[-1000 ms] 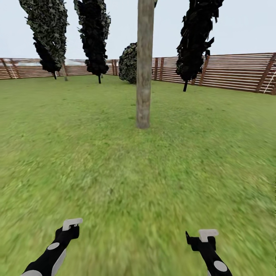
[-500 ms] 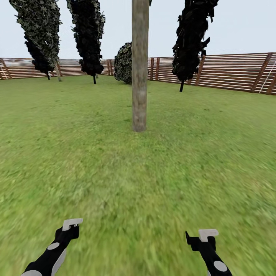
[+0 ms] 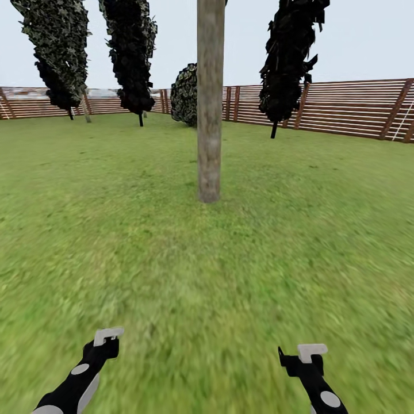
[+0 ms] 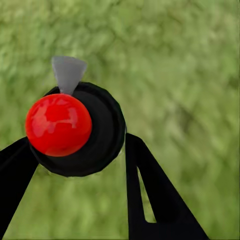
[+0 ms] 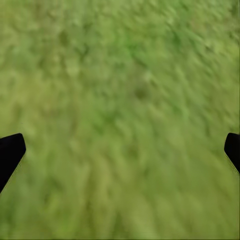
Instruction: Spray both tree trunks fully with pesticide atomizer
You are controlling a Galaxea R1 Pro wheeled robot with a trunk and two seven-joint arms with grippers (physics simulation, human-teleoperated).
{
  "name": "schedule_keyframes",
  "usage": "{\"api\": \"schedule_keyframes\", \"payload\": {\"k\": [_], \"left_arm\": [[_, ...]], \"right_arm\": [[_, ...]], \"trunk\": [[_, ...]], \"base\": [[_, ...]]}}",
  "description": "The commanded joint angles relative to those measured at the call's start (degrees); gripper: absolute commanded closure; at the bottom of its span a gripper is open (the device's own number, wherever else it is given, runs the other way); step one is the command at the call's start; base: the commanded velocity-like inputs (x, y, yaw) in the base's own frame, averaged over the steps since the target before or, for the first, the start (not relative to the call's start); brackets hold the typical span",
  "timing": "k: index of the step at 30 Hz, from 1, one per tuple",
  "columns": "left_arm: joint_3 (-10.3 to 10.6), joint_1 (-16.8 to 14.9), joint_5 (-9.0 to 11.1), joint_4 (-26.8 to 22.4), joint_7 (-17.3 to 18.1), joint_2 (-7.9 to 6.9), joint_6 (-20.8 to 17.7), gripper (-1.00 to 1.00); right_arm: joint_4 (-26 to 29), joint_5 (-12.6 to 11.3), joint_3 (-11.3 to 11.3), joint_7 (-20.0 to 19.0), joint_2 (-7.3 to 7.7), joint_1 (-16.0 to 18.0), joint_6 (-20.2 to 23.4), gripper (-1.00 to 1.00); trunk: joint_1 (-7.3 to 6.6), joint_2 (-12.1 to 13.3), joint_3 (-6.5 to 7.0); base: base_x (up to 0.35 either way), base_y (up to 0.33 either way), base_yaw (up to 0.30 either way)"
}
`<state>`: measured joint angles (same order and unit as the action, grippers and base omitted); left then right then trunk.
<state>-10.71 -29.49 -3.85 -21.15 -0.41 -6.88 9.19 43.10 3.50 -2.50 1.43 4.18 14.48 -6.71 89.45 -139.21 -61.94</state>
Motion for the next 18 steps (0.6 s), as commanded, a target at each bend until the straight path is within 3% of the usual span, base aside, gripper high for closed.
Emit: {"api": "schedule_keyframes", "payload": {"k": [1,18], "left_arm": [[-0.3,0.0,-0.4,0.1,0.0,0.03,0.2,1.0],[-0.3,0.0,-0.4,0.1,0.0,0.03,0.2,1.0]], "right_arm": [[0.0,0.4,0.0,0.1,-0.02,0.0,-0.1,-1.0],[0.1,0.3,0.0,0.1,-0.14,0.0,-0.2,-1.0]], "trunk": [[0.02,0.0,-0.05],[0.02,0.0,-0.05]], "base": [[0.341,0.0,0.0],[0.341,0.0,0.0]]}}
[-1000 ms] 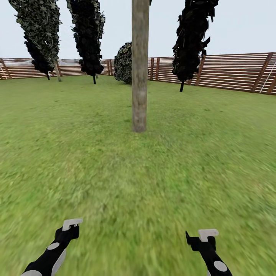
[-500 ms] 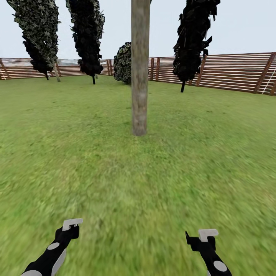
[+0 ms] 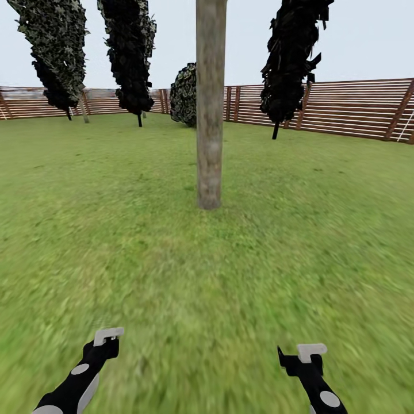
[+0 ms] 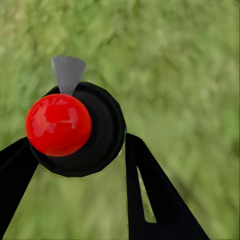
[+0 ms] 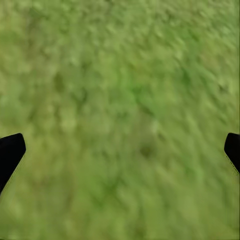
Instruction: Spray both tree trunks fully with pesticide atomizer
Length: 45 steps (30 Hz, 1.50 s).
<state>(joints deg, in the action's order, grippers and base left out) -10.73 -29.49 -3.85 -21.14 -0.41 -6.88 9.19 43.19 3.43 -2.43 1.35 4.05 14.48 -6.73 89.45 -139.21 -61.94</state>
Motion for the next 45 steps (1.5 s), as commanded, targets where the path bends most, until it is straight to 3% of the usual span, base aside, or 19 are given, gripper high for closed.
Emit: {"api": "schedule_keyframes", "payload": {"k": [1,45], "left_arm": [[-0.3,0.0,-0.4,0.1,0.0,0.03,0.2,1.0],[-0.2,0.0,-0.4,0.1,0.0,0.03,0.2,1.0]], "right_arm": [[0.0,0.4,0.0,0.1,-0.01,0.0,-0.1,-1.0],[0.0,0.4,0.0,0.2,-0.01,0.0,-0.1,-1.0]], "trunk": [[0.02,0.0,-0.05],[0.02,0.0,-0.05]], "base": [[0.341,0.0,0.0],[0.341,0.0,0.0]]}}
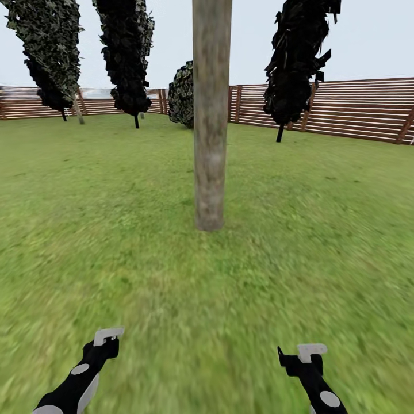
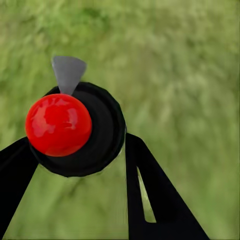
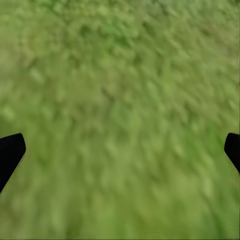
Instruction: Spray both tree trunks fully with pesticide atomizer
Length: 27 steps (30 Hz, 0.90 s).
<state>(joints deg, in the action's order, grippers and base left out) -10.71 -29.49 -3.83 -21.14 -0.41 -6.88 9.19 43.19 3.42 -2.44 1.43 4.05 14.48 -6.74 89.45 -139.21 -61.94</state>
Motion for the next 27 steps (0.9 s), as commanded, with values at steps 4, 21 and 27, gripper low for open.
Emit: {"api": "schedule_keyframes", "payload": {"k": [4,21,27], "left_arm": [[-0.3,0.0,-0.4,0.1,0.0,0.03,0.2,1.0],[-0.3,0.0,-0.4,0.1,0.0,0.03,0.2,1.0],[-0.3,0.0,-0.4,0.1,0.0,0.03,0.2,1.0]], "right_arm": [[0.0,0.4,0.0,0.1,-0.01,0.0,-0.2,-1.0],[0.0,0.4,0.0,0.1,-0.01,0.0,-0.1,-1.0],[-0.1,0.4,0.0,0.1,-0.01,0.0,-0.1,-1.0]], "trunk": [[0.02,0.0,-0.05],[0.02,0.0,0.04],[0.02,0.0,0.28]], "base": [[0.341,0.0,0.0],[0.341,0.0,-0.035],[0.341,0.0,-0.211]]}}
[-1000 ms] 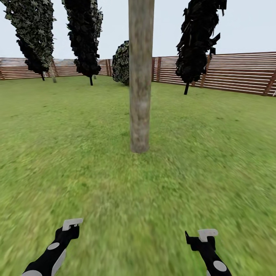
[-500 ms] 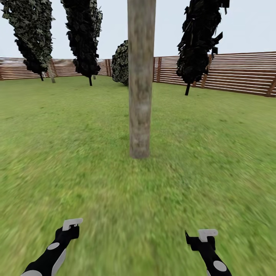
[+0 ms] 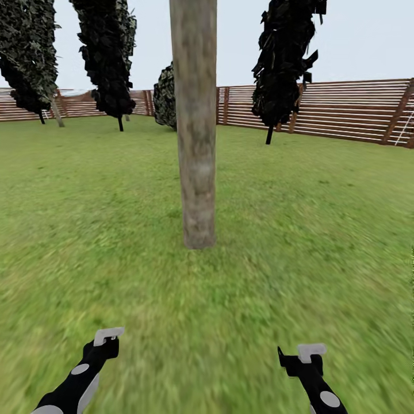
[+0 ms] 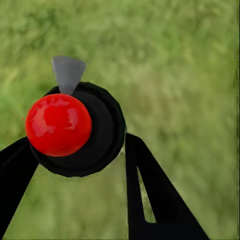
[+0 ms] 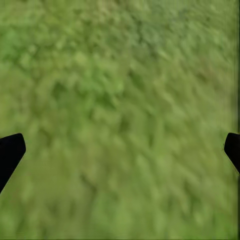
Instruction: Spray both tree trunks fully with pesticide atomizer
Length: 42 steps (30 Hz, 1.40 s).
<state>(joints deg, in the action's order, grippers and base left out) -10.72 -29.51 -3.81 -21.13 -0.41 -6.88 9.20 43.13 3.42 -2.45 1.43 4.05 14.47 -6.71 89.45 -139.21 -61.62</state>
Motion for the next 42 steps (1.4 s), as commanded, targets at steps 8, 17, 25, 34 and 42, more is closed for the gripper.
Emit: {"api": "schedule_keyframes", "payload": {"k": [8,17,25,34,42], "left_arm": [[-0.2,0.0,-0.4,0.0,0.0,0.02,0.2,1.0],[-0.2,0.0,-0.5,0.0,0.0,0.02,0.2,1.0],[-0.2,0.0,-0.5,0.0,0.0,-0.01,0.3,1.0],[0.0,0.0,-0.8,-0.3,0.7,-0.3,0.5,1.0],[2.4,-1.0,-19.7,-6.0,29.7,-3.66,-5.0,1.0]], "right_arm": [[-0.1,0.4,0.0,0.1,-0.06,0.0,-0.2,-1.0],[0.0,0.4,0.0,0.1,-0.01,0.0,-0.1,-1.0],[-0.1,0.4,-0.1,0.1,0.15,0.0,-0.1,-1.0],[-2.0,0.6,0.1,0.0,0.15,0.0,0.0,-1.0],[-1.4,20.2,8.3,-18.1,-0.33,6.0,0.5,-1.0]], "trunk": [[0.02,0.0,0.05],[0.02,0.0,0.05],[0.02,0.0,0.05],[0.02,0.0,0.05],[0.02,0.0,0.05]], "base": [[0.341,0.0,-0.061],[0.341,0.0,-0.001],[0.341,-0.002,0.0],[0.32,-0.081,0.0],[0.032,-0.009,0.0]]}}
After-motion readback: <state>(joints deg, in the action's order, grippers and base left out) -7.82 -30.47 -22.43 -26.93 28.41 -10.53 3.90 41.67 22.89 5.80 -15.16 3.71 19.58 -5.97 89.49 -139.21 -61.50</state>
